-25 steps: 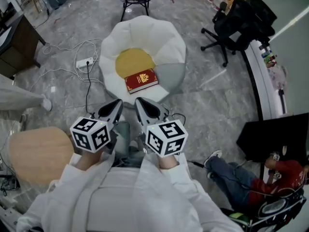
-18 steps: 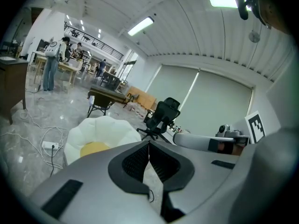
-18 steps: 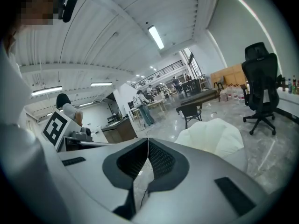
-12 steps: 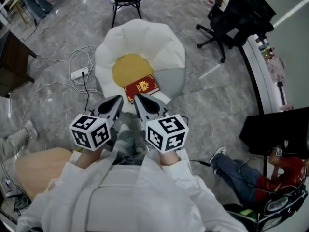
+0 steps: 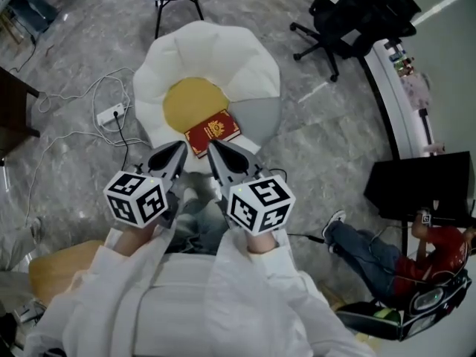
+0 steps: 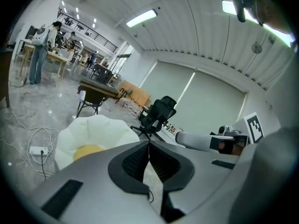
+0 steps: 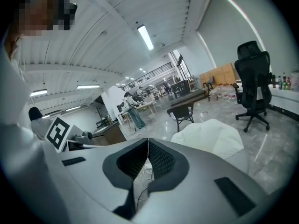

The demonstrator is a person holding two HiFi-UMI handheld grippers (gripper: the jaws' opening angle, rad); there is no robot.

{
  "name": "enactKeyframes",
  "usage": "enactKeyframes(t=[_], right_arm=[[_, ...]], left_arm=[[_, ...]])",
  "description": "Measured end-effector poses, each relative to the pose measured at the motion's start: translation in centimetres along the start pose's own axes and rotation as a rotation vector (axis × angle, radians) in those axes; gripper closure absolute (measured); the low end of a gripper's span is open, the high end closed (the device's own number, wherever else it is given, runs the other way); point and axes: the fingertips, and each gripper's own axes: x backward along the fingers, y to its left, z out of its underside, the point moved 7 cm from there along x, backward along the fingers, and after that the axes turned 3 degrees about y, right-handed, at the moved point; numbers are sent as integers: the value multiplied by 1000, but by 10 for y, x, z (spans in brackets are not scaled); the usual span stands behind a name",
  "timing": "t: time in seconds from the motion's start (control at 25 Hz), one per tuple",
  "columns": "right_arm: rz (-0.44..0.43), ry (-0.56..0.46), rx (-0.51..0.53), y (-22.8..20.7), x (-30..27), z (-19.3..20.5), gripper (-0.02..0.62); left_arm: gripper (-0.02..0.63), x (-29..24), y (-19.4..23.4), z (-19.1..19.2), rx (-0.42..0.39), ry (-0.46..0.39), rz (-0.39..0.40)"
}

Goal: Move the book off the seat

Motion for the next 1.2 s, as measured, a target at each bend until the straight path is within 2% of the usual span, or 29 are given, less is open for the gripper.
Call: enactKeyframes(t=[0.12, 0.24, 0.4, 0.72, 1.04, 1.2], right_arm=[[50, -4, -9, -7, -5, 0, 583], [62, -11, -11, -12, -11, -4, 583], [46, 4, -11, -18, -18, -9, 583], [30, 36, -25, -38, -27, -9, 583], [22, 70, -80, -72, -35, 4, 583], [15, 83, -94, -86, -46, 14, 583]], left_arm=[[600, -5, 5, -2, 1, 12, 8], [600, -10, 8, -9, -9, 13, 15], [600, -17, 9, -15, 4, 2, 25], [600, -38, 7, -10, 13, 45, 23], [600, -65, 19, 2, 87, 50, 25], [600, -90, 27, 9, 84, 59, 30]])
